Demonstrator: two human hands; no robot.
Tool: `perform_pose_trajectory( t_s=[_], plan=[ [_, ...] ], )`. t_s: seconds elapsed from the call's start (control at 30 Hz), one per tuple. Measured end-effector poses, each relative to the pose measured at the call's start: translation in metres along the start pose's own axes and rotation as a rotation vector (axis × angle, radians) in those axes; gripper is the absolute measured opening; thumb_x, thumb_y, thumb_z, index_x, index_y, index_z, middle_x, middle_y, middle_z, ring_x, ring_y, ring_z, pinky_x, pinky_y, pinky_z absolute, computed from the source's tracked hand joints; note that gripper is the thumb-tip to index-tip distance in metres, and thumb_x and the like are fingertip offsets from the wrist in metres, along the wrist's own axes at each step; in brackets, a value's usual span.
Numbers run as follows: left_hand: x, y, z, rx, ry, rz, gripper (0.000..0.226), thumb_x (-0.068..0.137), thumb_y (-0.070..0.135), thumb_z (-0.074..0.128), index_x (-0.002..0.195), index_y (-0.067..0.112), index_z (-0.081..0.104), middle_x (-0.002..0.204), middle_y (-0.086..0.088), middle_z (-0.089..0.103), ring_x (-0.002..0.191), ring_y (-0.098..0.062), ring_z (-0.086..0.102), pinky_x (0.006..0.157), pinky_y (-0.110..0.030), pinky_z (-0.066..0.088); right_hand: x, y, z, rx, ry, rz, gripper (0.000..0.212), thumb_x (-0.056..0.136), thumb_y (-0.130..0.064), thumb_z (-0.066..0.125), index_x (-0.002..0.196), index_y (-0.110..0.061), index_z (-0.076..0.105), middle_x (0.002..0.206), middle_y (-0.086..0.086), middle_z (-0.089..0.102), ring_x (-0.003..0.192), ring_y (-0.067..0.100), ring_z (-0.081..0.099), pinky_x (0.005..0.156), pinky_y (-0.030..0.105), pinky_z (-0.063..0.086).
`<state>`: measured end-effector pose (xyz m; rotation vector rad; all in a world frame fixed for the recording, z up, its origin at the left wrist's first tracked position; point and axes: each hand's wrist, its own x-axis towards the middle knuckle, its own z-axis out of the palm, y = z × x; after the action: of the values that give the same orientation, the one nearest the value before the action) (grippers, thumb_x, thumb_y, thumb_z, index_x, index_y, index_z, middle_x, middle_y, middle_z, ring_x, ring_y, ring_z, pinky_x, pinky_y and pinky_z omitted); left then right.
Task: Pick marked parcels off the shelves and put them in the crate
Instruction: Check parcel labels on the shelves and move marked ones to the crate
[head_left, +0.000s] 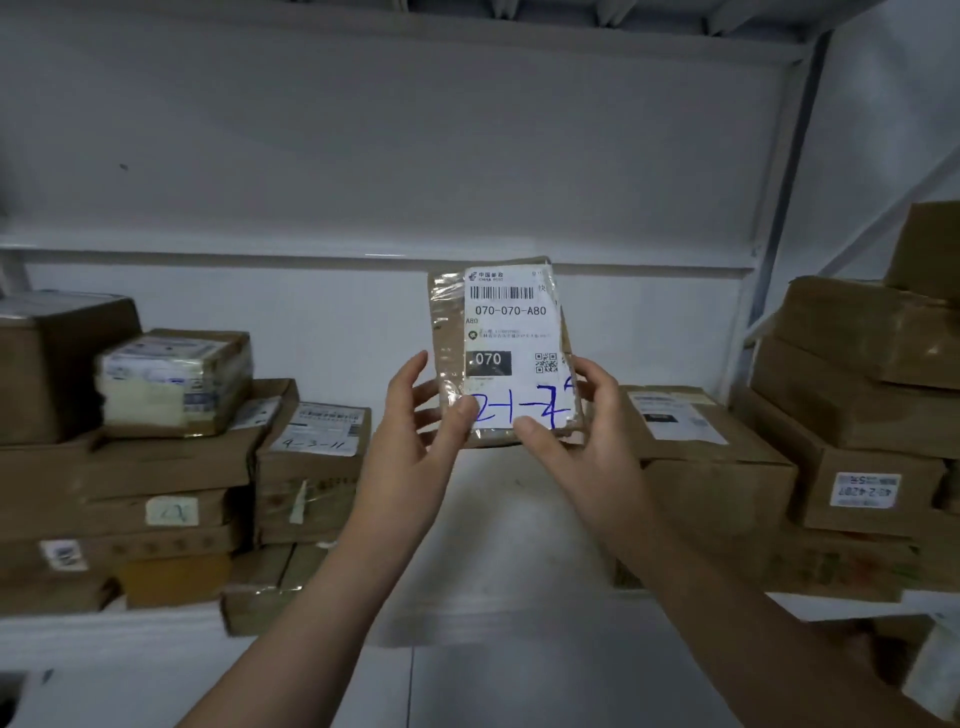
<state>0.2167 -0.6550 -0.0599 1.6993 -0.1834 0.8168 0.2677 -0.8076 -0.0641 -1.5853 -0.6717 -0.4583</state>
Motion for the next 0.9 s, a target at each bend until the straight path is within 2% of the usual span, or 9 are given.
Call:
perform_pose_trajectory(
  t_s=[0.1, 0.2, 0.27, 0.4, 0.5, 0.6, 0.77, 0.83, 0.9],
  plan=[
    [-0.001, 0.003, -0.04, 0.16, -0.028, 0.069, 0.068, 0.074, 0.044, 0.065, 0.13, 0.046, 0.027, 0.123, 0.023, 0.049, 0.106, 0.007, 0.055, 0.086, -0.009, 0.045, 0.004, -0.006, 0.037, 0.05, -0.03, 0.043, 0.057, 0.08, -0.04, 0.067, 0.127, -0.044, 0.035, 0.126, -0.01, 0.054, 0.112, 0.004, 0.057, 0.089, 0.019, 0.051],
    [0.001, 0.002, -0.077, 0.476, -0.013, 0.225, 0.059, 0.087, 0.023, 0.065, 0.131, 0.048, 0.034, 0.128, 0.016, 0.044, 0.112, -0.001, 0.052, 0.094, -0.024, 0.047, 0.012, -0.014, 0.072, 0.088, -0.1, 0.051, 0.068, 0.075, -0.053, 0.057, 0.135, -0.043, 0.027, 0.131, -0.011, 0.054, 0.118, 0.006, 0.053, 0.1, 0.03, 0.046],
    [0.003, 0.001, -0.101, 0.627, 0.054, 0.262, 0.056, 0.09, 0.017, 0.059, 0.136, 0.041, 0.037, 0.128, 0.01, 0.042, 0.111, -0.01, 0.054, 0.091, -0.037, 0.051, 0.017, -0.017, 0.097, 0.066, -0.161, 0.031, 0.069, 0.081, -0.048, 0.061, 0.14, -0.041, 0.025, 0.135, -0.011, 0.05, 0.121, 0.008, 0.051, 0.103, 0.034, 0.044],
    [0.009, -0.003, -0.14, 0.803, 0.089, 0.221, 0.05, 0.091, 0.017, 0.057, 0.138, 0.026, 0.04, 0.129, 0.0, 0.043, 0.103, -0.019, 0.056, 0.083, -0.043, 0.053, 0.022, -0.013, 0.142, -0.013, -0.201, 0.006, 0.073, 0.085, -0.027, 0.07, 0.142, -0.039, 0.026, 0.135, -0.006, 0.052, 0.118, 0.012, 0.054, 0.101, 0.039, 0.046],
    [0.014, -0.006, -0.156, 0.912, 0.073, 0.222, 0.046, 0.092, 0.016, 0.057, 0.137, 0.019, 0.044, 0.129, -0.005, 0.043, 0.099, -0.022, 0.056, 0.079, -0.033, 0.049, 0.026, -0.012, 0.164, -0.052, -0.202, 0.026, 0.072, 0.087, -0.027, 0.068, 0.143, -0.037, 0.024, 0.134, -0.004, 0.051, 0.116, 0.012, 0.054, 0.099, 0.036, 0.047],
    [0.021, -0.007, -0.166, 0.976, 0.061, 0.201, 0.044, 0.093, 0.015, 0.056, 0.136, 0.017, 0.045, 0.13, -0.009, 0.042, 0.097, -0.025, 0.056, 0.074, -0.026, 0.04, 0.028, -0.015, 0.178, -0.102, -0.165, 0.031, 0.064, 0.089, -0.027, 0.066, 0.141, -0.031, 0.028, 0.133, -0.003, 0.05, 0.112, 0.01, 0.052, 0.091, 0.023, 0.043],
    [0.028, -0.015, -0.18, 1.092, 0.012, 0.251, 0.04, 0.091, 0.013, 0.058, 0.13, 0.011, 0.052, 0.128, -0.013, 0.047, 0.096, -0.03, 0.058, 0.071, -0.036, 0.048, 0.025, -0.016, 0.192, -0.278, -0.139, -0.058, 0.052, 0.088, -0.029, 0.067, 0.134, -0.025, 0.044, 0.132, -0.002, 0.04, 0.096, -0.005, 0.037, 0.081, 0.01, 0.031],
    [0.029, -0.016, -0.183, 1.145, 0.028, 0.285, 0.039, 0.088, 0.016, 0.06, 0.126, 0.009, 0.055, 0.123, -0.015, 0.052, 0.103, -0.032, 0.055, 0.08, -0.039, 0.047, 0.025, -0.017, 0.194, -0.285, -0.133, -0.08, 0.053, 0.087, -0.029, 0.068, 0.135, -0.025, 0.044, 0.133, -0.003, 0.04, 0.099, -0.004, 0.04, 0.084, 0.011, 0.033],
    [0.03, -0.015, -0.185, 1.19, 0.049, 0.323, 0.038, 0.086, 0.022, 0.057, 0.122, 0.009, 0.058, 0.118, -0.015, 0.056, 0.108, -0.035, 0.053, 0.087, -0.042, 0.044, 0.025, -0.017, 0.194, -0.292, -0.133, -0.089, 0.061, 0.086, -0.029, 0.069, 0.139, -0.025, 0.039, 0.136, -0.002, 0.04, 0.112, 0.004, 0.044, 0.09, 0.014, 0.035]
  ],
)
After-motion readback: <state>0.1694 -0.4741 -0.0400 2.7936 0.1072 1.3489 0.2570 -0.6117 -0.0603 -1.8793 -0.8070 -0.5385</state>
